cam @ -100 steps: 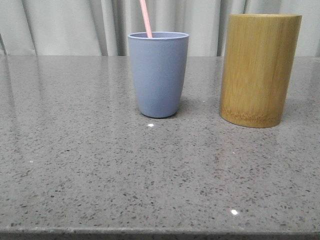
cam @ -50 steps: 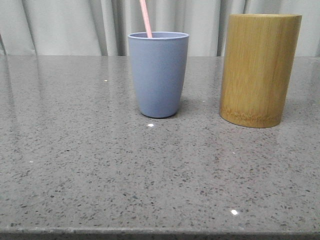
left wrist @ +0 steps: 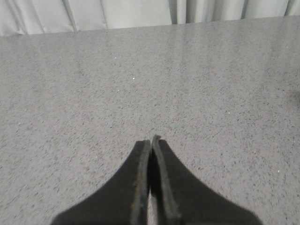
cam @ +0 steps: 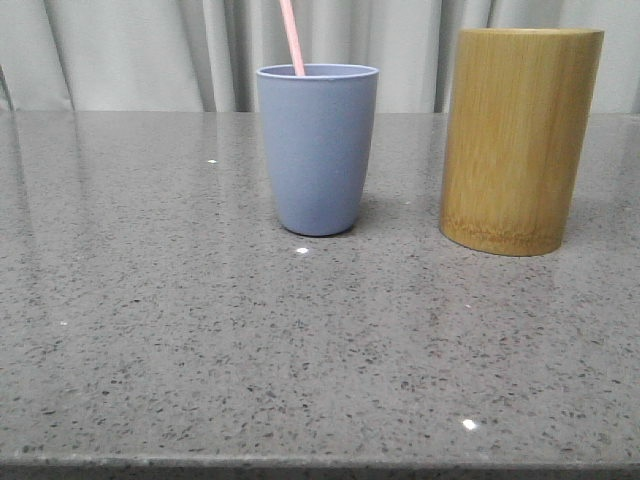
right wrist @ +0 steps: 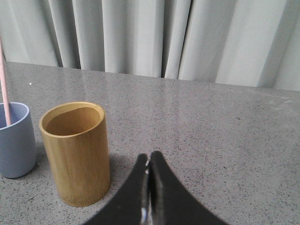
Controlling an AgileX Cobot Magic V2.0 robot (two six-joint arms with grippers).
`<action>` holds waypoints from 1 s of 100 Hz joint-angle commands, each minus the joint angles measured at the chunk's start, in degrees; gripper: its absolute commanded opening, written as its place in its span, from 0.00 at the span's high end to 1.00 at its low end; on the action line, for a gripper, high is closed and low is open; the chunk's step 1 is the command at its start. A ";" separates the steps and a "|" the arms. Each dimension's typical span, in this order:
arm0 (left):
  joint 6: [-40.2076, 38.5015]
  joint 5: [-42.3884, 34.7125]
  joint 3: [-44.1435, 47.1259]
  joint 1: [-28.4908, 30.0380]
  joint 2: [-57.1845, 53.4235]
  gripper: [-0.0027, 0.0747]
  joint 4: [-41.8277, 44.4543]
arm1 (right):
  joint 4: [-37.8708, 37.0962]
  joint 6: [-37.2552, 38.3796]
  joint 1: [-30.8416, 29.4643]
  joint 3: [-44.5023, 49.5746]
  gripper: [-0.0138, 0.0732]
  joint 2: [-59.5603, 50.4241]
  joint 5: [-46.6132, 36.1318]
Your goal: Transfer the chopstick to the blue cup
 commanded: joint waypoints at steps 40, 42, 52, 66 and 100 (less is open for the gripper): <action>7.66 -37.86 22.69 12.36 -5.70 0.99 -8.02 | -0.69 -0.17 -0.32 -1.40 0.92 0.59 -4.67; 7.66 -38.00 23.50 12.36 -6.24 0.99 -8.26 | -0.69 -0.17 -0.32 -1.40 0.92 0.59 -4.67; 7.66 -38.82 27.40 12.36 -9.05 0.99 -9.19 | -0.69 -0.17 -0.32 -1.40 0.92 0.59 -4.67; 7.66 -43.76 33.49 12.36 -12.88 0.99 -9.32 | -0.69 -0.17 -0.32 -1.40 0.92 0.59 -4.67; 7.66 -40.12 33.50 12.36 -13.15 0.99 -9.98 | -0.69 -0.17 -0.32 -1.40 0.92 0.66 -4.63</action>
